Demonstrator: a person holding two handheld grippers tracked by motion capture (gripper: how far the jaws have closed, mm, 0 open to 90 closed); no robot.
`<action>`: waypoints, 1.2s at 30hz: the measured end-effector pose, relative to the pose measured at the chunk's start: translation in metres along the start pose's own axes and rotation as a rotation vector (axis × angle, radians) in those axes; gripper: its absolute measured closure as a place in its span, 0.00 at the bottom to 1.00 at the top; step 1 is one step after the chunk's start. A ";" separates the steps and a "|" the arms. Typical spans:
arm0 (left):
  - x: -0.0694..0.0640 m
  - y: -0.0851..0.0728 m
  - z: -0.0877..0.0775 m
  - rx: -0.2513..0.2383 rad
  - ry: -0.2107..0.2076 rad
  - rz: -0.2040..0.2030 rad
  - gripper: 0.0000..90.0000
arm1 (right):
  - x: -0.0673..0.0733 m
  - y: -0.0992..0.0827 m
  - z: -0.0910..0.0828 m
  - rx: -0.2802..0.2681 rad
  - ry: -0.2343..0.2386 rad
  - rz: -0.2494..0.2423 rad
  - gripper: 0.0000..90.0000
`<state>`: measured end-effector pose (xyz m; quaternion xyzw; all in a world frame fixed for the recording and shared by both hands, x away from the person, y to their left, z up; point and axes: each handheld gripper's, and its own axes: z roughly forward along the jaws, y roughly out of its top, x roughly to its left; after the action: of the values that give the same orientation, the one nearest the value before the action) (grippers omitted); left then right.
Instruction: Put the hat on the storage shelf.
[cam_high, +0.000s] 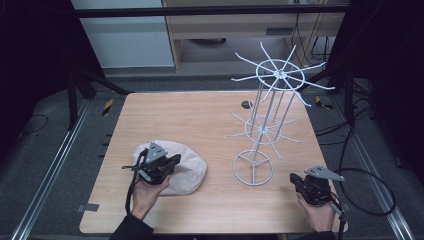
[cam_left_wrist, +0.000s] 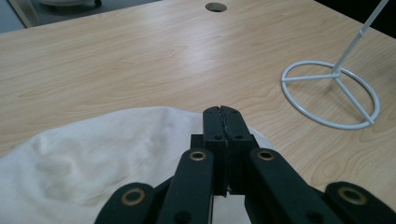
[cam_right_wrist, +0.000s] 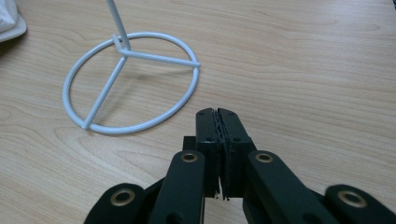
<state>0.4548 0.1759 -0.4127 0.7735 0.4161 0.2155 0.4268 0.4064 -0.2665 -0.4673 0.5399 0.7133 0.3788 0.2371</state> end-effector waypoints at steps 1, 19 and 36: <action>-0.003 0.001 0.005 0.009 0.004 0.010 1.00 | 0.000 0.000 0.000 -0.001 0.000 0.000 0.98; -0.013 -0.010 0.042 0.133 0.017 -0.002 1.00 | 0.000 0.000 0.001 0.005 0.006 -0.009 0.97; -0.027 -0.027 0.015 0.167 -0.076 0.054 1.00 | 0.000 -0.001 0.000 0.009 0.007 -0.002 0.97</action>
<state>0.4379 0.1543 -0.4432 0.8249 0.3953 0.1620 0.3703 0.4062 -0.2667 -0.4678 0.5389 0.7164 0.3772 0.2325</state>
